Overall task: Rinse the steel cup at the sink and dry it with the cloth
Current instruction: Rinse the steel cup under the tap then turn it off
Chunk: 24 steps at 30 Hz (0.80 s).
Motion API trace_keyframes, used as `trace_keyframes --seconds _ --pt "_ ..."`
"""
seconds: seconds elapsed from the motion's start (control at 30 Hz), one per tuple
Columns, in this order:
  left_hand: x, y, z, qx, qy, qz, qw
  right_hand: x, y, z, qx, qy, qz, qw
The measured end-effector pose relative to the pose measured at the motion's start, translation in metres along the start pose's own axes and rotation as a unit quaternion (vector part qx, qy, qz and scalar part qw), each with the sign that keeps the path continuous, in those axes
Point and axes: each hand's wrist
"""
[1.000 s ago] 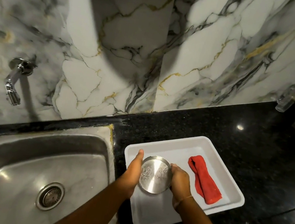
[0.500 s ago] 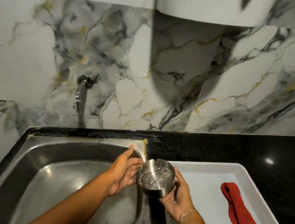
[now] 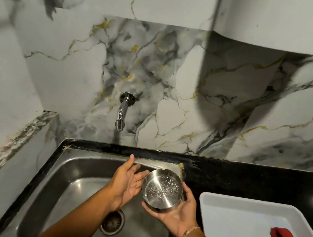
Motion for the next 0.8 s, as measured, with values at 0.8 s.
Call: trace_keyframes --seconds 0.8 --pt "-0.147 -0.145 0.099 -0.175 -0.301 -0.091 0.933 -0.021 -0.215 -0.072 -0.051 0.028 -0.087 0.995"
Point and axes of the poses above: each hand's wrist, its own y-axis away from the middle knuckle, its own z-axis out of the back of the hand, x = y × z, and after that the axes turned 11 degrees about -y, right-handed
